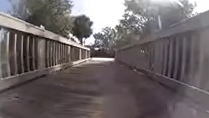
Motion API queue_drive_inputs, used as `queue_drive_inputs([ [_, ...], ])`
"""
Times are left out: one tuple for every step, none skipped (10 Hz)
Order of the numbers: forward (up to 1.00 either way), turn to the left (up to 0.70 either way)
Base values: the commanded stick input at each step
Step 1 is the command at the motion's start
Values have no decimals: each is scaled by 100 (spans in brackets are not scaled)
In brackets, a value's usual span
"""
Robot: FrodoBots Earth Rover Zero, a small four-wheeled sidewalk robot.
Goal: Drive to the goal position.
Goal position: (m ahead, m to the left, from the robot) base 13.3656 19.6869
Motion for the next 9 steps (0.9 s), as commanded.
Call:
queue_drive_inputs([
  [85,0],
  [85,0],
  [85,0],
  [85,0],
  [85,0],
  [85,0],
  [85,0],
  [85,0],
  [85,0],
])
